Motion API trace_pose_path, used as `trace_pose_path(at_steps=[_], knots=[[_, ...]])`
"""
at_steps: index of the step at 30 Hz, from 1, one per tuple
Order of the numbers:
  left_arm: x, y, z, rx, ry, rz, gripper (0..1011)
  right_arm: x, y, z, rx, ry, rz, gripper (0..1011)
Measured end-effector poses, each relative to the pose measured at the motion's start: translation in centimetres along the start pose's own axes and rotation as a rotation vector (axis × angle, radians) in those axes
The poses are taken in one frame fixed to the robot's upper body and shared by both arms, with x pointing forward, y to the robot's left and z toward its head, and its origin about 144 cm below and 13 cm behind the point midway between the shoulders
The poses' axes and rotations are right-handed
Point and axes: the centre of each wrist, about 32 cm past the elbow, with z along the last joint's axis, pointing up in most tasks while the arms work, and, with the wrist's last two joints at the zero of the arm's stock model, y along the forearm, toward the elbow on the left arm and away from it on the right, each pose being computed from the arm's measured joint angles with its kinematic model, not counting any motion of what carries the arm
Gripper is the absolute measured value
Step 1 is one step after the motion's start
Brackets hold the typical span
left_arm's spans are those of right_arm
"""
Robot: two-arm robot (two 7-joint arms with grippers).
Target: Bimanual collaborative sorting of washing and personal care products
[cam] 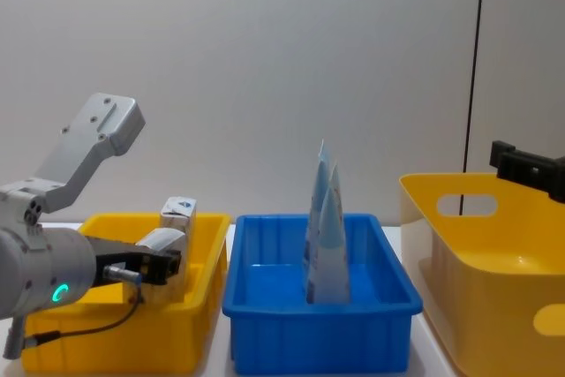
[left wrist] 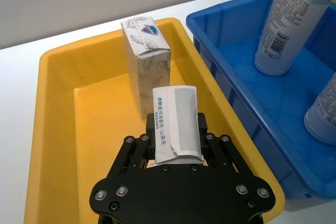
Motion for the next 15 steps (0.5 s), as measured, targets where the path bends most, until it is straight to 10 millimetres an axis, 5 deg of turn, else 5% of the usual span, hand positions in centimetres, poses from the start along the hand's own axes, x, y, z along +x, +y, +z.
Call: trace_pose_path(at_steps=[15], knots=[[0.00,0.06,-0.10,0.000,0.001,-0.001,364,0.00,0.00,0.00,0.000,0.000,0.000,1002]])
